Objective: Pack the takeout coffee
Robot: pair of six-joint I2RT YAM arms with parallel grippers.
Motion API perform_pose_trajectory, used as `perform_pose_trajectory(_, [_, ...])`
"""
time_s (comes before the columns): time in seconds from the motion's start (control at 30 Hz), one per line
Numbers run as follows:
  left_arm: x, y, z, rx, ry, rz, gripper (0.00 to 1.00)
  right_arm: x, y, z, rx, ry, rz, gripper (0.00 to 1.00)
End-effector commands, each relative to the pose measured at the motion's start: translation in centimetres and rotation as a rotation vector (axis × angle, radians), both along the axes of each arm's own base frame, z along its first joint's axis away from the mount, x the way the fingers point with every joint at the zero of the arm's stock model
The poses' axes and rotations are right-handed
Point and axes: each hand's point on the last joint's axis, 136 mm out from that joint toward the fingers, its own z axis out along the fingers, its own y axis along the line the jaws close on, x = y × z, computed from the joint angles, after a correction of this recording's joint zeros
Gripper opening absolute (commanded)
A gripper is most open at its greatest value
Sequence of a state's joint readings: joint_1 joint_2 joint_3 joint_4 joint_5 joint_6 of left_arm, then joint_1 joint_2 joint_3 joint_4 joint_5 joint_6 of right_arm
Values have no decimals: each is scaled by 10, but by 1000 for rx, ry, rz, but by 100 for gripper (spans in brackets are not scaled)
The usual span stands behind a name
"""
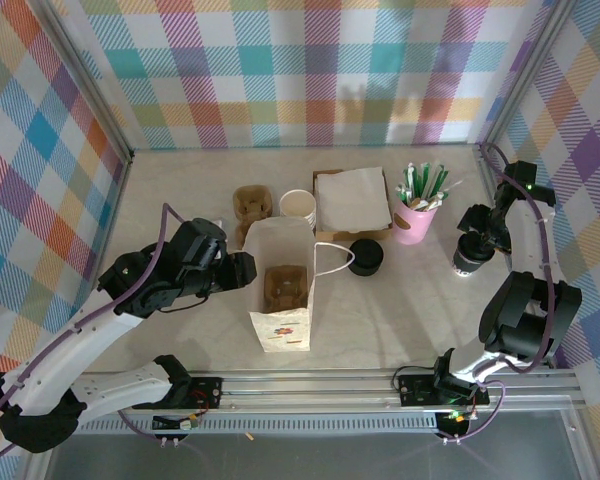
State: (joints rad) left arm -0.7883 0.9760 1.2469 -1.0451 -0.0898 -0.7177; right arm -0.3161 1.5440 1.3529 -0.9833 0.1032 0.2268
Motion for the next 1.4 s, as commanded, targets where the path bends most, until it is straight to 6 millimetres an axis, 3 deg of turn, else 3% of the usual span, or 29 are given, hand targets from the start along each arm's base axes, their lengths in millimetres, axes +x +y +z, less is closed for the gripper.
perform_pose_trajectory(0.0, [-5,2,-3,-15,22,5,51,2,1,-9,30,16,10,81])
perform_pose_trajectory(0.4, [-10,5,-6,-17,31,1,51,-9,-7,-18,-14,89,3,82])
perform_pose_trajectory(0.7, [-10,5,-9,-14,36,-1,51,-5,-10,1,-36,67,18,84])
perform_pose_trajectory(1.37, [-10,0,-14,-17,46,-22,51,-14,2,-29,33,163,104,81])
